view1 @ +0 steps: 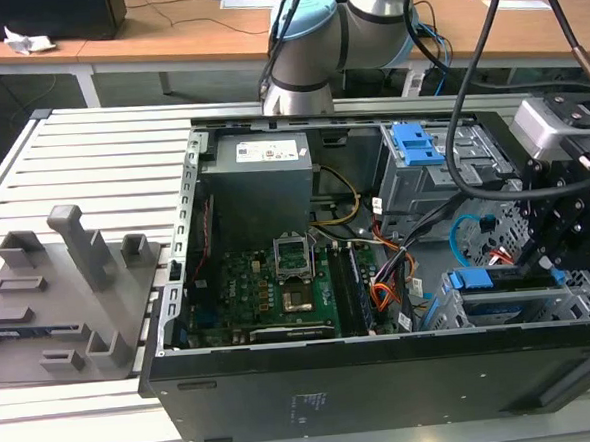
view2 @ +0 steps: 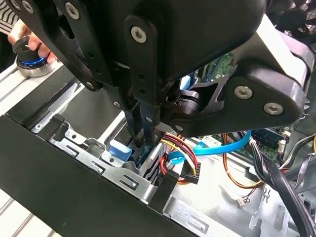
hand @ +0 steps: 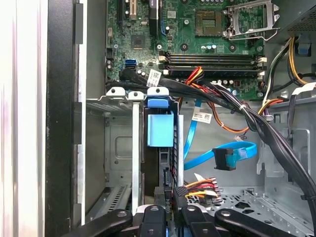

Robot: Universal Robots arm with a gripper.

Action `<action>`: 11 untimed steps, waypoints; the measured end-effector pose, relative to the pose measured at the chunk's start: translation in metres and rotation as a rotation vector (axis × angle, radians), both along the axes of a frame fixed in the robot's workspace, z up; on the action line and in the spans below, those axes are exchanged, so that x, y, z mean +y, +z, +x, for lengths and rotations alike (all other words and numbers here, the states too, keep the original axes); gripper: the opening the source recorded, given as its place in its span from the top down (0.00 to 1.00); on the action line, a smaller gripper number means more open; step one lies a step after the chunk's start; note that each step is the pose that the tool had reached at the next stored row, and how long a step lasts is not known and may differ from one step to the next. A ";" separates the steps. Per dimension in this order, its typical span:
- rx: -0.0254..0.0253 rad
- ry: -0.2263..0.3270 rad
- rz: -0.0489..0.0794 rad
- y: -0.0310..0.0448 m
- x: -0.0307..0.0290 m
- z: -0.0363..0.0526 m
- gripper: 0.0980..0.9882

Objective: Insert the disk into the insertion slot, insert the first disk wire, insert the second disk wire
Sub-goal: 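Insert the first disk wire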

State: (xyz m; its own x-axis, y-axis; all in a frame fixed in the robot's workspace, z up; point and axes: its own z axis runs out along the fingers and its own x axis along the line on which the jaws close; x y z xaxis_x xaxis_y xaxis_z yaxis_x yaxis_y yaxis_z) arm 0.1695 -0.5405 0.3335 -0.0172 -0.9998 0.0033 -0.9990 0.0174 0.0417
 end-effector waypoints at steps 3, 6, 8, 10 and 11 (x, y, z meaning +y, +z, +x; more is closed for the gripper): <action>-0.0001 0.000 0.001 -0.0005 0.0000 0.0000 0.89; 0.0000 0.000 0.000 0.0019 0.0000 0.0000 0.81; 0.0000 0.000 0.000 0.0099 0.0000 0.0000 0.81; 0.0000 0.000 0.000 0.0216 0.0000 0.0000 0.81; 0.0000 0.000 0.000 0.0270 0.0000 0.0000 0.81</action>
